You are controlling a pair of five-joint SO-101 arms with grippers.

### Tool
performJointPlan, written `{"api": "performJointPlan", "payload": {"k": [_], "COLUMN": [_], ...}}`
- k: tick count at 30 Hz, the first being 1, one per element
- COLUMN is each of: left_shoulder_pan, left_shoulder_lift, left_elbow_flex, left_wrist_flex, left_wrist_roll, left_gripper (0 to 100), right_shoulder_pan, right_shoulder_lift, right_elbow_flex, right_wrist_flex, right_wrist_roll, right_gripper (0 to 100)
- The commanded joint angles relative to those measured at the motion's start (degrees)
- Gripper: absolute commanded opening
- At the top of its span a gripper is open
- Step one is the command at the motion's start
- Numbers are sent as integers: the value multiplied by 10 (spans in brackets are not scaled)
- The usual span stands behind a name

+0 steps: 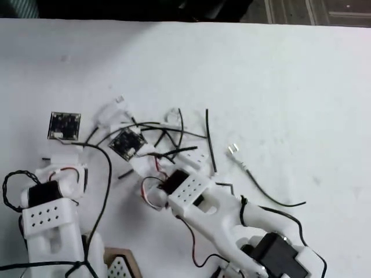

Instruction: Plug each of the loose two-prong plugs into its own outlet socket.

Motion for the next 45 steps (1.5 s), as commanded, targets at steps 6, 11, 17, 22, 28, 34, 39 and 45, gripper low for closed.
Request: {"api": "performJointPlan", "payload": {"k": [6,11,17,22,28,34,39,45], "left_shoulder_pan": [-1,-1,-1,-1,-1,-1,0,0], "left_shoulder_lift": [-7,-7,-7,-7,-7,-6,-6,-5], "left_elbow_flex": [-3,-3,-2,-2,-1,-1,-1,-1], "left_wrist_flex": [-11,-11,-11,-11,-11,-11,-12,-12], "left_wrist_roll": [4,4,4,4,4,4,3,3], "left_gripper": [68,68,68,68,68,68,68,68], "right_shoulder_pan": [-7,-7,3,27,90,174,255,320], "right_shoulder_lift": [22,22,-30,-145,-258,-298,-298,-224], "right_elbow_flex": [11,10,12,12,6,-39,-96,-135], "right_wrist_flex": [36,39,40,92,120,118,81,-10], "right_wrist_roll": [20,20,19,19,26,87,122,148], "right_gripper": [17,17,17,17,17,17,17,17]}}
